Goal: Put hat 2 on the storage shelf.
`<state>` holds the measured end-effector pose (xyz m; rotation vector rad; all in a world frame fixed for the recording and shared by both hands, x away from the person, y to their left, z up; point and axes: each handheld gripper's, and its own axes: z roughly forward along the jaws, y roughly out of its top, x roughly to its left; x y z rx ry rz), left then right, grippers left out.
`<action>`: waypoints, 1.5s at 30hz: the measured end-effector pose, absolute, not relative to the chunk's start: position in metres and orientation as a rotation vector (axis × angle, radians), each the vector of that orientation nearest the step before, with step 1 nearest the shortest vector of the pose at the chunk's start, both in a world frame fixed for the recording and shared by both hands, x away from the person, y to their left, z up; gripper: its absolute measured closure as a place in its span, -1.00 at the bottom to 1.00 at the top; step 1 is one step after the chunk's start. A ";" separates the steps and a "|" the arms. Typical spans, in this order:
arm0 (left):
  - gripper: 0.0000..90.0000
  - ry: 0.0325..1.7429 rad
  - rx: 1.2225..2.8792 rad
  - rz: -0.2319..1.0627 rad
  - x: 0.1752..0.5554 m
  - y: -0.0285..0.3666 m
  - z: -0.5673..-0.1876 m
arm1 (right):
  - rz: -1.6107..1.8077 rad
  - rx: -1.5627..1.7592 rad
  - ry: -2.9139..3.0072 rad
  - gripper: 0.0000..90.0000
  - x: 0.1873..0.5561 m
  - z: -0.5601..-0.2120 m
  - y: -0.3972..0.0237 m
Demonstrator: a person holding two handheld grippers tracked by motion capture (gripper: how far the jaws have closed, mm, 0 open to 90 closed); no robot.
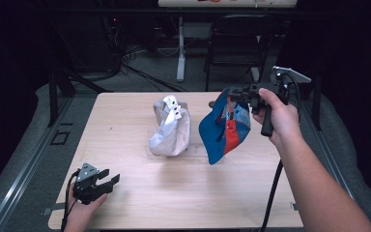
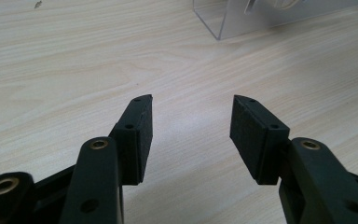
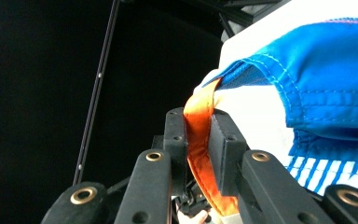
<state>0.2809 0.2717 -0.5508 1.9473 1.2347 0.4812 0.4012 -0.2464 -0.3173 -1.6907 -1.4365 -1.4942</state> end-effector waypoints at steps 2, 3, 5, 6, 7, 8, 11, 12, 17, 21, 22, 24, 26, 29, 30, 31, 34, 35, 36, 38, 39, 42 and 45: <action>0.10 1.233 1.948 0.482 0.281 0.272 -0.551 | -1.511 -1.704 -1.421 0.74 0.404 -0.316 -0.248; 0.10 1.233 1.949 0.482 0.281 0.272 -0.551 | -1.511 -1.709 -1.416 0.74 0.406 -0.315 -0.248; 0.10 1.235 1.945 0.480 0.281 0.272 -0.551 | -1.521 -1.718 -1.418 0.74 0.408 -0.313 -0.248; 0.10 1.235 1.945 0.480 0.281 0.272 -0.551 | -1.521 -1.718 -1.418 0.74 0.408 -0.313 -0.248; 0.10 1.233 1.940 0.480 0.281 0.272 -0.551 | -1.525 -1.732 -1.410 0.74 0.411 -0.311 -0.247; 0.10 1.233 1.940 0.480 0.281 0.272 -0.551 | -1.525 -1.736 -1.413 0.74 0.411 -0.311 -0.247; 0.10 1.233 1.940 0.480 0.281 0.273 -0.551 | -1.530 -1.760 -1.405 0.74 0.415 -0.311 -0.246; 0.10 1.233 1.940 0.480 0.281 0.273 -0.551 | -1.529 -1.766 -1.403 0.74 0.416 -0.312 -0.246; 0.10 1.235 1.930 0.486 0.281 0.273 -0.551 | -1.520 -1.796 -1.401 0.74 0.421 -0.316 -0.246; 0.10 1.234 1.929 0.487 0.281 0.273 -0.551 | -1.511 -1.819 -1.393 0.74 0.424 -0.320 -0.247; 0.10 1.235 1.929 0.487 0.281 0.274 -0.551 | -1.519 -1.827 -1.379 0.74 0.424 -0.321 -0.246; 0.10 1.235 1.928 0.486 0.281 0.274 -0.551 | -1.518 -1.830 -1.379 0.74 0.425 -0.322 -0.247; 0.10 1.234 1.928 0.486 0.281 0.273 -0.551 | -1.530 -1.840 -1.371 0.74 0.424 -0.322 -0.248; 0.10 1.231 1.928 0.485 0.281 0.273 -0.551 | -1.539 -1.844 -1.371 0.74 0.423 -0.322 -0.250; 0.10 1.231 1.929 0.483 0.281 0.273 -0.551 | -1.533 -1.852 -1.373 0.74 0.422 -0.321 -0.251; 0.10 1.233 1.932 0.484 0.281 0.273 -0.551 | -1.540 -1.860 -1.363 0.74 0.422 -0.322 -0.251; 0.10 1.228 1.931 0.486 0.281 0.273 -0.550 | -1.537 -1.877 -1.348 0.74 0.422 -0.324 -0.253; 0.10 1.229 1.928 0.487 0.281 0.273 -0.550 | -1.540 -1.880 -1.344 0.74 0.422 -0.325 -0.253; 0.10 1.229 1.928 0.487 0.281 0.273 -0.550 | -1.542 -1.881 -1.341 0.74 0.422 -0.326 -0.253; 0.10 1.230 1.931 0.485 0.281 0.273 -0.551 | -1.532 -1.879 -1.355 0.74 0.423 -0.327 -0.252; 0.10 1.233 1.932 0.485 0.281 0.273 -0.551 | -1.536 -1.883 -1.346 0.74 0.423 -0.327 -0.251; 0.10 1.231 1.932 0.485 0.281 0.273 -0.551 | -1.527 -1.884 -1.353 0.74 0.424 -0.328 -0.248; 0.10 1.232 1.930 0.486 0.281 0.273 -0.551 | -1.514 -1.868 -1.362 0.74 0.426 -0.329 -0.244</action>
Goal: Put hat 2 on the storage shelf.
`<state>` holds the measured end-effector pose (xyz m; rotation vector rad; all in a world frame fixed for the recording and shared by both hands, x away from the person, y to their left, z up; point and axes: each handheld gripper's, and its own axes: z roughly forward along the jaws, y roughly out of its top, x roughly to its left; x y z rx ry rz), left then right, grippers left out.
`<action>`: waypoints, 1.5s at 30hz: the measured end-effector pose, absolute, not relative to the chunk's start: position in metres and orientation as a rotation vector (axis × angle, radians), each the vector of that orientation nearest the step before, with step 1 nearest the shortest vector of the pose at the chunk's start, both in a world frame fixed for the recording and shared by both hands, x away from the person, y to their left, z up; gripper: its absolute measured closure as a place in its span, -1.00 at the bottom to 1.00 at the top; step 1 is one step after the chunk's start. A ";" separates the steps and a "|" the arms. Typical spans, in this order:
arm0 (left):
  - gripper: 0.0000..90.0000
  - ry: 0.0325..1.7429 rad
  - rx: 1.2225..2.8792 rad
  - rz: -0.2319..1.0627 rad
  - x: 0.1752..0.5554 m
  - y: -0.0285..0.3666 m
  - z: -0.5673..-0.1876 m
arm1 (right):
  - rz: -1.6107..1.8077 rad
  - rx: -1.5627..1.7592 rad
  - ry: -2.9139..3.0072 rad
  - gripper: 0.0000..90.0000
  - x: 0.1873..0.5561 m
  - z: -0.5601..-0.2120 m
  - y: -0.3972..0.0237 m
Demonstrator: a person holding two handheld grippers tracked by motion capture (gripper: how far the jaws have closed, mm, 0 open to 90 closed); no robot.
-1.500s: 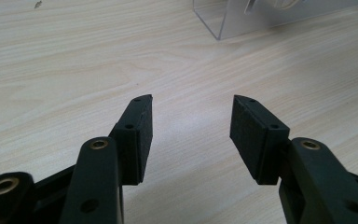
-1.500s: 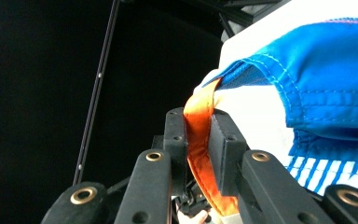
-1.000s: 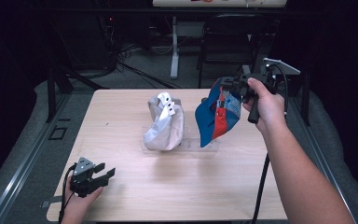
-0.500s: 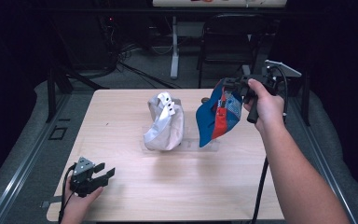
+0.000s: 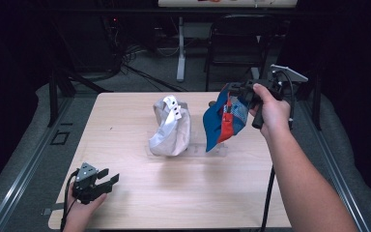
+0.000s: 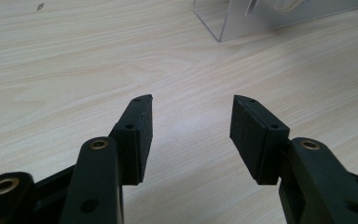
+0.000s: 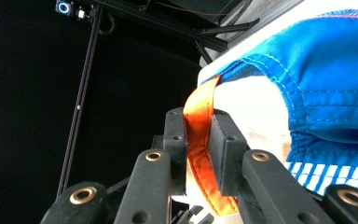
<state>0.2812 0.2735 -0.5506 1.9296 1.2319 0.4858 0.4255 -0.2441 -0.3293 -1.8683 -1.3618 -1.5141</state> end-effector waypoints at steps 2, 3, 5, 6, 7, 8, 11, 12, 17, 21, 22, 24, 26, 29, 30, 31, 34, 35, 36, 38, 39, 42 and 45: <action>0.10 1.232 1.929 0.487 0.281 0.274 -0.550 | -1.511 -1.854 -1.376 0.74 0.427 -0.332 -0.241; 0.10 1.232 1.929 0.487 0.281 0.274 -0.550 | -1.507 -1.856 -1.370 0.74 0.427 -0.332 -0.239; 0.10 1.232 1.929 0.487 0.281 0.274 -0.550 | -1.500 -1.848 -1.376 0.74 0.428 -0.335 -0.234; 0.10 1.232 1.929 0.487 0.281 0.274 -0.550 | -1.491 -1.838 -1.384 0.74 0.428 -0.336 -0.232; 0.10 1.232 1.929 0.488 0.281 0.274 -0.550 | -1.491 -1.836 -1.387 0.74 0.428 -0.337 -0.230; 0.10 1.232 1.930 0.488 0.281 0.274 -0.550 | -1.485 -1.834 -1.388 0.74 0.428 -0.338 -0.229; 0.10 1.233 1.928 0.487 0.281 0.274 -0.550 | -1.474 -1.840 -1.390 0.74 0.429 -0.342 -0.224; 0.10 1.233 1.928 0.486 0.281 0.274 -0.550 | -1.461 -1.827 -1.408 0.74 0.430 -0.344 -0.223; 0.10 1.229 1.928 0.488 0.283 0.273 -0.551 | -1.438 -1.833 -1.414 0.74 0.431 -0.352 -0.218; 0.10 1.230 1.919 0.497 0.283 0.274 -0.552 | -1.431 -1.834 -1.411 0.74 0.432 -0.360 -0.217; 0.10 1.232 1.920 0.493 0.283 0.274 -0.552 | -1.422 -1.832 -1.420 0.73 0.432 -0.360 -0.217; 0.10 1.234 1.915 0.492 0.283 0.274 -0.552 | -1.420 -1.839 -1.423 0.73 0.432 -0.361 -0.217; 0.10 1.232 1.916 0.494 0.283 0.274 -0.552 | -1.423 -1.836 -1.419 0.73 0.431 -0.362 -0.217; 0.10 1.233 1.917 0.498 0.283 0.273 -0.552 | -1.417 -1.836 -1.435 0.73 0.430 -0.363 -0.217; 0.10 1.233 1.918 0.499 0.283 0.273 -0.552 | -1.417 -1.838 -1.434 0.73 0.429 -0.363 -0.217; 0.10 1.233 1.918 0.499 0.283 0.273 -0.552 | -1.417 -1.838 -1.434 0.73 0.429 -0.363 -0.217; 0.10 1.232 1.915 0.496 0.283 0.274 -0.552 | -1.416 -1.836 -1.451 0.73 0.429 -0.364 -0.218; 0.10 1.233 1.916 0.497 0.283 0.274 -0.552 | -1.419 -1.838 -1.457 0.73 0.428 -0.364 -0.217; 0.10 1.233 1.916 0.496 0.283 0.274 -0.552 | -1.419 -1.837 -1.462 0.73 0.428 -0.364 -0.217; 0.10 1.234 1.917 0.496 0.283 0.274 -0.552 | -1.421 -1.842 -1.460 0.72 0.428 -0.364 -0.217; 0.10 1.233 1.916 0.496 0.283 0.274 -0.552 | -1.415 -1.843 -1.477 0.72 0.427 -0.363 -0.217; 0.10 1.233 1.916 0.495 0.283 0.274 -0.552 | -1.412 -1.842 -1.482 0.70 0.425 -0.363 -0.219; 0.10 1.233 1.915 0.495 0.283 0.274 -0.552 | -1.420 -1.847 -1.509 0.66 0.421 -0.362 -0.222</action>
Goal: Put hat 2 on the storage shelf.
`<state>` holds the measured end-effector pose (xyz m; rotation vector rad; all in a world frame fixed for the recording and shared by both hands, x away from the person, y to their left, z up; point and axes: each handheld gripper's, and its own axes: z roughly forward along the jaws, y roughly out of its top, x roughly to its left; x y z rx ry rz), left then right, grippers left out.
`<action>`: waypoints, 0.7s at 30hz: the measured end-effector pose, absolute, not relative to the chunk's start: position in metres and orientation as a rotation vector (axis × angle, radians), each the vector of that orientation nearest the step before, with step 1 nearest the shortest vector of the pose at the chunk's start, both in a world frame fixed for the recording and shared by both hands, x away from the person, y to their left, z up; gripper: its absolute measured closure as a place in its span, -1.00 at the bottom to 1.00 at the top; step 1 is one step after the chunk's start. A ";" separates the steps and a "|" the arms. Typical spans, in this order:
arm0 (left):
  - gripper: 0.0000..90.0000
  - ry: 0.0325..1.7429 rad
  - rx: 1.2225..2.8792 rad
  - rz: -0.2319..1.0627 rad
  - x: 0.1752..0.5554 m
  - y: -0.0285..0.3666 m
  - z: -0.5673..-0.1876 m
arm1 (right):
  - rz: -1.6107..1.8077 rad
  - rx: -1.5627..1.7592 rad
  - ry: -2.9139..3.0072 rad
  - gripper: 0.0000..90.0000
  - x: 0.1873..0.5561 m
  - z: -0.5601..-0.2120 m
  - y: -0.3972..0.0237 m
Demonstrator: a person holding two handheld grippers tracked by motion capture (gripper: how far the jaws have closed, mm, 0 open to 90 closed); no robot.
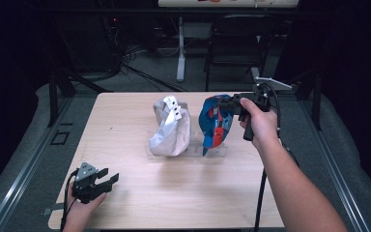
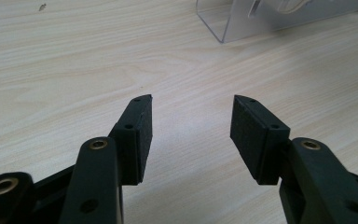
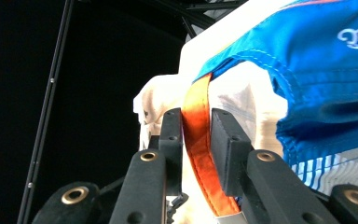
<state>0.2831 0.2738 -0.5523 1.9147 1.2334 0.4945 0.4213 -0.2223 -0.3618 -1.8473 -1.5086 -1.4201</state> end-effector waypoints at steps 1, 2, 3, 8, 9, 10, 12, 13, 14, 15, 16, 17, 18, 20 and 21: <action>0.10 1.233 1.915 0.495 0.283 0.274 -0.552 | -1.420 -1.847 -1.509 0.66 0.421 -0.362 -0.222; 0.10 1.233 1.914 0.494 0.283 0.273 -0.552 | -1.424 -1.844 -1.521 0.64 0.419 -0.361 -0.225; 0.10 1.237 1.923 0.490 0.283 0.273 -0.552 | -1.430 -1.845 -1.520 0.63 0.418 -0.360 -0.226; 0.09 1.232 1.918 0.495 0.284 0.272 -0.552 | -1.463 -1.861 -1.565 0.55 0.411 -0.354 -0.232; 0.09 1.231 1.918 0.495 0.284 0.272 -0.552 | -1.465 -1.869 -1.592 0.54 0.409 -0.353 -0.233; 0.09 1.230 1.915 0.494 0.284 0.272 -0.553 | -1.472 -1.883 -1.614 0.51 0.406 -0.353 -0.234; 0.09 1.229 1.917 0.493 0.285 0.272 -0.553 | -1.466 -1.887 -1.661 0.48 0.402 -0.353 -0.236; 0.09 1.228 1.918 0.492 0.285 0.272 -0.553 | -1.469 -1.902 -1.660 0.46 0.400 -0.354 -0.236; 0.09 1.231 1.917 0.493 0.285 0.271 -0.552 | -1.464 -1.889 -1.683 0.44 0.398 -0.355 -0.238; 0.09 1.228 1.922 0.489 0.285 0.271 -0.552 | -1.473 -1.889 -1.679 0.42 0.396 -0.357 -0.238; 0.09 1.227 1.923 0.488 0.285 0.271 -0.552 | -1.477 -1.891 -1.684 0.40 0.394 -0.360 -0.239; 0.09 1.230 1.924 0.488 0.285 0.271 -0.552 | -1.477 -1.889 -1.699 0.38 0.392 -0.362 -0.240; 0.09 1.228 1.929 0.486 0.286 0.271 -0.552 | -1.479 -1.898 -1.717 0.37 0.389 -0.364 -0.239; 0.09 1.222 1.919 0.491 0.286 0.270 -0.552 | -1.497 -1.893 -1.762 0.30 0.382 -0.369 -0.239; 0.09 1.220 1.920 0.492 0.286 0.270 -0.552 | -1.510 -1.896 -1.785 0.26 0.378 -0.371 -0.240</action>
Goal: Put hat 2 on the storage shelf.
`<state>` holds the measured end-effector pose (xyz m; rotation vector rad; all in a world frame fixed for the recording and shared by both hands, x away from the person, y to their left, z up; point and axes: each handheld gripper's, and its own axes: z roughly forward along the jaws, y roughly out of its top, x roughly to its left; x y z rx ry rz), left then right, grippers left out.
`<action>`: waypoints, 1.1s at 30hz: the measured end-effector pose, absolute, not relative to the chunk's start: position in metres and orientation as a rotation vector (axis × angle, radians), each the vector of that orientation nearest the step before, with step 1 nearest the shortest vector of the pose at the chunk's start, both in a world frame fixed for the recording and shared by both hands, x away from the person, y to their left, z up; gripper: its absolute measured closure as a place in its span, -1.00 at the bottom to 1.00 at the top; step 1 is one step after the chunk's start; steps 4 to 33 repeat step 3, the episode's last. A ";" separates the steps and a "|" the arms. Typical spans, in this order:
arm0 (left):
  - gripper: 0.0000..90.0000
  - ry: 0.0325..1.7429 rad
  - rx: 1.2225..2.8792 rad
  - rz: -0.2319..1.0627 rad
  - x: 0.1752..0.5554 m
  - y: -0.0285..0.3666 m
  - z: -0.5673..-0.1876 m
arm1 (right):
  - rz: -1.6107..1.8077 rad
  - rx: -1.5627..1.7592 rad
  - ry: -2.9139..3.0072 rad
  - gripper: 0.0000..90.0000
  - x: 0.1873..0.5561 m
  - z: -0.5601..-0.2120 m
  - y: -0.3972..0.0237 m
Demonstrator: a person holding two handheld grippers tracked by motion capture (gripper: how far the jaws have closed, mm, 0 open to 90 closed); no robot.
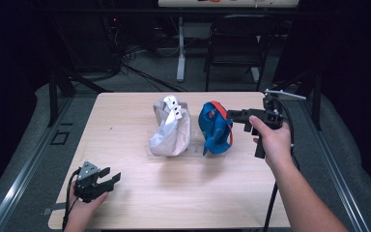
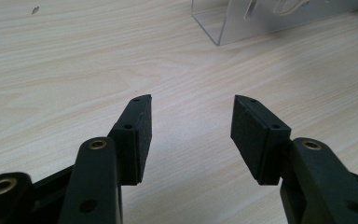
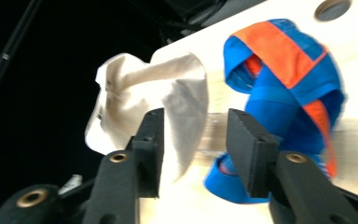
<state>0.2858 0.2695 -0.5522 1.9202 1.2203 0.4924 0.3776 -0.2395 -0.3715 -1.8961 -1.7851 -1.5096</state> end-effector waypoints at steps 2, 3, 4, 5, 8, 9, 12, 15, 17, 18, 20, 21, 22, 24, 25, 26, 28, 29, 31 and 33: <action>0.07 1.218 1.913 0.483 0.286 0.269 -0.552 | -1.546 -1.896 -1.841 0.18 0.367 -0.379 -0.240; 0.07 1.216 1.916 0.487 0.286 0.269 -0.552 | -1.575 -1.889 -1.848 0.15 0.361 -0.384 -0.241; 0.07 1.216 1.916 0.487 0.286 0.269 -0.552 | -1.575 -1.889 -1.848 0.15 0.361 -0.384 -0.241; 0.07 1.216 1.916 0.487 0.286 0.269 -0.552 | -1.575 -1.889 -1.848 0.15 0.361 -0.384 -0.241; 0.07 1.216 1.916 0.487 0.286 0.269 -0.552 | -1.575 -1.889 -1.848 0.15 0.361 -0.384 -0.241; 0.07 1.216 1.916 0.487 0.286 0.269 -0.552 | -1.575 -1.889 -1.848 0.15 0.361 -0.384 -0.241; 0.07 1.216 1.916 0.487 0.286 0.269 -0.552 | -1.575 -1.889 -1.848 0.15 0.361 -0.384 -0.241; 0.07 1.216 1.916 0.487 0.286 0.269 -0.552 | -1.575 -1.889 -1.848 0.15 0.361 -0.384 -0.241; 0.07 1.216 1.916 0.487 0.286 0.269 -0.552 | -1.575 -1.889 -1.848 0.15 0.361 -0.384 -0.241; 0.07 1.216 1.916 0.487 0.286 0.269 -0.552 | -1.575 -1.889 -1.848 0.15 0.361 -0.384 -0.241; 0.07 1.216 1.916 0.487 0.286 0.269 -0.552 | -1.575 -1.889 -1.848 0.15 0.361 -0.384 -0.241; 0.07 1.216 1.916 0.487 0.286 0.269 -0.552 | -1.575 -1.889 -1.848 0.15 0.361 -0.384 -0.241; 0.07 1.216 1.916 0.487 0.286 0.269 -0.552 | -1.575 -1.889 -1.848 0.15 0.361 -0.384 -0.241; 0.07 1.216 1.916 0.487 0.286 0.269 -0.552 | -1.575 -1.889 -1.848 0.15 0.361 -0.384 -0.241; 0.07 1.216 1.916 0.487 0.286 0.269 -0.552 | -1.575 -1.889 -1.848 0.15 0.361 -0.384 -0.241; 0.07 1.216 1.916 0.487 0.286 0.269 -0.552 | -1.575 -1.889 -1.848 0.15 0.361 -0.384 -0.241; 0.07 1.216 1.916 0.487 0.286 0.269 -0.552 | -1.575 -1.889 -1.848 0.15 0.361 -0.384 -0.241; 0.07 1.216 1.916 0.487 0.286 0.269 -0.552 | -1.575 -1.889 -1.848 0.15 0.361 -0.384 -0.241; 0.07 1.216 1.916 0.487 0.286 0.269 -0.552 | -1.575 -1.889 -1.848 0.15 0.361 -0.384 -0.241; 0.07 1.216 1.916 0.487 0.286 0.269 -0.552 | -1.575 -1.889 -1.848 0.15 0.361 -0.384 -0.241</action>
